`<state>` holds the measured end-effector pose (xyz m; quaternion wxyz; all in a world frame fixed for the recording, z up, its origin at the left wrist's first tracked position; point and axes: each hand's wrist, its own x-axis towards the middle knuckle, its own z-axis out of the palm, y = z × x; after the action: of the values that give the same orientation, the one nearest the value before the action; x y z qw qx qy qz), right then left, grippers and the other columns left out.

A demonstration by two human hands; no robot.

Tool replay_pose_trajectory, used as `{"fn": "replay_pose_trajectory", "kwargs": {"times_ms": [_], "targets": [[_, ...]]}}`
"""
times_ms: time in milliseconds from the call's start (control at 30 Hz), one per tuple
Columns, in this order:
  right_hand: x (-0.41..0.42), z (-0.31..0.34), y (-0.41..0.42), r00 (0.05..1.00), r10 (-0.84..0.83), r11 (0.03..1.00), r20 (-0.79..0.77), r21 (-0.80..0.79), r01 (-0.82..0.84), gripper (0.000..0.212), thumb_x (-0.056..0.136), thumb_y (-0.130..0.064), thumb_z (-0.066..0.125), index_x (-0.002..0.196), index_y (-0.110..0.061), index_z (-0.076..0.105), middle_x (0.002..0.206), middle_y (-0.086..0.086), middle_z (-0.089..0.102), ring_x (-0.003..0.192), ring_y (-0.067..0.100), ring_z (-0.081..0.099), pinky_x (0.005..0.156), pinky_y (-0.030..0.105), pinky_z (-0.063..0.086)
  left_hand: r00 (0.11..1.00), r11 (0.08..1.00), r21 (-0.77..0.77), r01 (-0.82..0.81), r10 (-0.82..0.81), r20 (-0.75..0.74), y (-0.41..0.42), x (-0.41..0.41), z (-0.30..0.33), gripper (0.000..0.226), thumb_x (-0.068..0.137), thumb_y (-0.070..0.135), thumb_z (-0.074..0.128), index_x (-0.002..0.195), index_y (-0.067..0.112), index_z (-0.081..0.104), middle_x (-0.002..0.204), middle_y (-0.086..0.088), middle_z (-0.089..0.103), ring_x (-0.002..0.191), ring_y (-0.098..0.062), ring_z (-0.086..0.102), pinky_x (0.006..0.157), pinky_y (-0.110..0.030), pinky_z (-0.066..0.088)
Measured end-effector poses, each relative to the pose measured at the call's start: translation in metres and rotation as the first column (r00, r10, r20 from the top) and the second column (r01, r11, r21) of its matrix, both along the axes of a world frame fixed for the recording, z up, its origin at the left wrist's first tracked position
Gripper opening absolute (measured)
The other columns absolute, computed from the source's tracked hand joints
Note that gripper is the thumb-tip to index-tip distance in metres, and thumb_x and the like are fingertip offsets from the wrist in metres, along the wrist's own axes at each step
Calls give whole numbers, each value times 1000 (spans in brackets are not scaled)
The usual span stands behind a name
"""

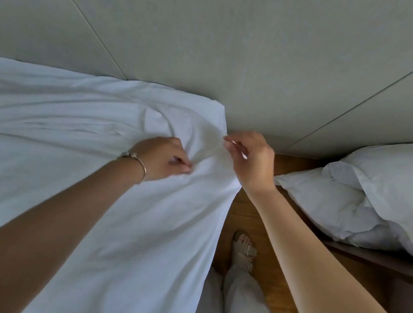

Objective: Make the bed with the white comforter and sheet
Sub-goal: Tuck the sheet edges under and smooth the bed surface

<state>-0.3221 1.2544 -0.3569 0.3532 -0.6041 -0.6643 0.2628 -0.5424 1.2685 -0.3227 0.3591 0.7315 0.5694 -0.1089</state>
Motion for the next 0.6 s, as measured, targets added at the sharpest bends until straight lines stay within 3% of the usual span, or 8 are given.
{"fn": "replay_pose_trajectory", "kwargs": {"times_ms": [33, 100, 167, 200, 267, 333, 467, 600], "targets": [[-9, 5, 5, 999, 51, 999, 1, 7, -51, 12, 86, -12, 72, 96, -15, 74, 95, -4, 69, 84, 2, 56, 73, 13, 46, 1000, 999, 41, 6, -6, 0, -7, 3, -2, 29, 78, 53, 70, 102, 37, 69, 101, 14, 54, 97, -9, 57, 85, -28, 45], [-20, 12, 12, 973, 219, 946, 76, -260, -192, 19, 84, -21, 74, 103, -22, 72, 99, -7, 68, 85, 7, 58, 72, 23, 47, 999, 995, 97, 20, -17, -28, -19, 8, -8, 47, 72, 57, 72, 116, 45, 60, 107, 16, 50, 103, -8, 50, 87, -29, 44], [-23, 9, 11, 908, 374, 804, 190, -555, -215, 34, 77, -29, 79, 109, -25, 67, 92, -9, 62, 87, 13, 56, 71, 27, 45, 994, 984, 151, -100, 90, 69, -26, 9, -14, 37, 84, 51, 64, 119, 39, 60, 108, 10, 52, 106, -13, 51, 89, -31, 44], [-21, 4, 6, 909, 374, 766, 186, -615, -189, 36, 76, -27, 80, 109, -23, 66, 84, -9, 58, 86, 14, 55, 69, 25, 45, 975, 972, 130, -194, 176, 138, -27, 8, -15, 29, 90, 46, 59, 117, 36, 64, 105, 8, 53, 104, -15, 52, 90, -31, 44], [-15, -6, -7, 964, 239, 769, 113, -629, -116, 24, 79, -22, 78, 100, -15, 68, 72, -11, 54, 80, 13, 53, 62, 16, 41, 947, 958, 99, -269, 245, 208, -25, 4, -18, 26, 88, 41, 64, 112, 33, 67, 100, 8, 55, 95, -13, 53, 89, -29, 45], [-10, -15, -18, 986, 140, 818, 91, -572, -63, 11, 82, -22, 75, 88, -14, 71, 73, -7, 58, 75, 12, 55, 59, 17, 40, 956, 964, 105, -245, 222, 194, -25, 2, -20, 36, 77, 36, 78, 110, 28, 66, 102, 8, 56, 89, -10, 51, 86, -27, 45], [-18, -17, -17, 976, 134, 916, 170, -398, -57, 10, 83, -24, 74, 93, -24, 74, 102, -6, 61, 79, 11, 55, 67, 30, 48, 901, 924, 81, -374, 341, 269, -26, 4, -23, 20, 72, 21, 83, 82, 16, 67, 86, 4, 60, 79, -15, 58, 77, -26, 47], [-27, -1, 15, 965, 167, 885, 203, -462, -56, 9, 90, -18, 60, 91, -22, 68, 89, 0, 70, 82, 20, 65, 69, 35, 54, 814, 829, 129, -545, 486, 318, -18, 2, -18, 12, 83, 26, 73, 77, 20, 64, 71, 9, 61, 75, -18, 59, 69, -24, 42]]}}
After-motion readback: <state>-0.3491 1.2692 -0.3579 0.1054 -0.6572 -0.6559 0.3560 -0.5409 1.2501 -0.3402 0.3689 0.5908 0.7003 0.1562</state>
